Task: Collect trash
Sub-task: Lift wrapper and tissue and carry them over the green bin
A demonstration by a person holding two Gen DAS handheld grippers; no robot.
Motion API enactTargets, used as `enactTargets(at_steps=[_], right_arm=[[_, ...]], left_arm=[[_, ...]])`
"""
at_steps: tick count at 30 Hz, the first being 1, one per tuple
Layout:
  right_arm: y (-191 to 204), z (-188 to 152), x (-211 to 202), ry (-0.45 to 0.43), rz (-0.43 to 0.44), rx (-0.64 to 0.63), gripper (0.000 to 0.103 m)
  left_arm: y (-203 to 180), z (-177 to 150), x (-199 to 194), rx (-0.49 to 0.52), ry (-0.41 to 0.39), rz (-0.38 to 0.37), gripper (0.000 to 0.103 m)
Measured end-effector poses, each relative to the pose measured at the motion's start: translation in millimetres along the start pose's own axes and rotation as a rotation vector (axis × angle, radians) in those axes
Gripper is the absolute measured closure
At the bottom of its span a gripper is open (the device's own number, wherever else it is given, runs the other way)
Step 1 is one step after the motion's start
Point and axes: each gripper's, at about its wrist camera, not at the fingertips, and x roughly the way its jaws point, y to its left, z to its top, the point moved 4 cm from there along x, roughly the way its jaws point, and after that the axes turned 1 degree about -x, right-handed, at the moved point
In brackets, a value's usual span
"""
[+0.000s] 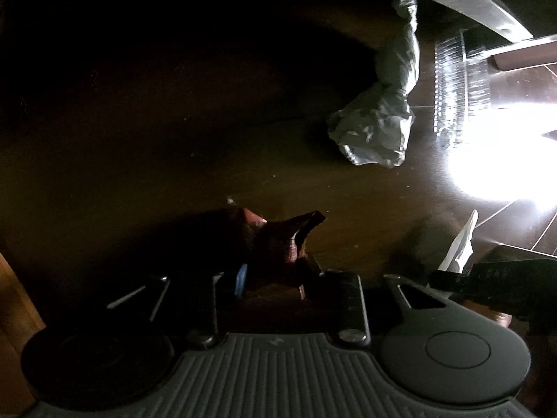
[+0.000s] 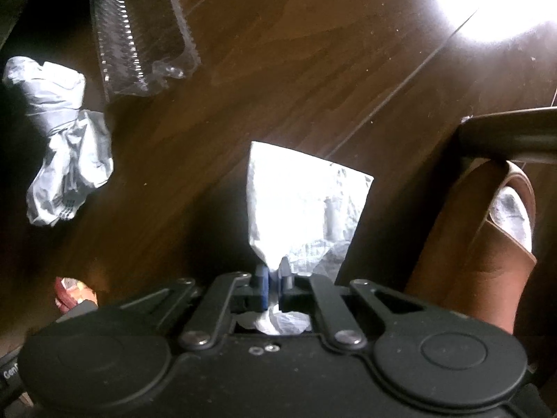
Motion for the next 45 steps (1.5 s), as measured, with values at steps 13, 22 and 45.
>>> enactTargets(at_steps=[13, 22, 45], right_arm=[[28.4, -34.1, -126.2, -0.135, 0.103, -0.084, 0.100], [31.2, -88.6, -238.4, -0.289, 0.226, -0.232, 0.100], [-41.8, -221.7, -506.5, -0.793, 0.444, -0.529, 0.100]], left_arm=[[-49.3, -18.9, -100.8, 0.023, -0.113, -0.046, 0.074], [-60.8, -59.1, -229.4, 0.035, -0.282, -0.085, 0.074], [-177.4, -181.7, -477.5, 0.338, -0.708, -0.215, 0.073]])
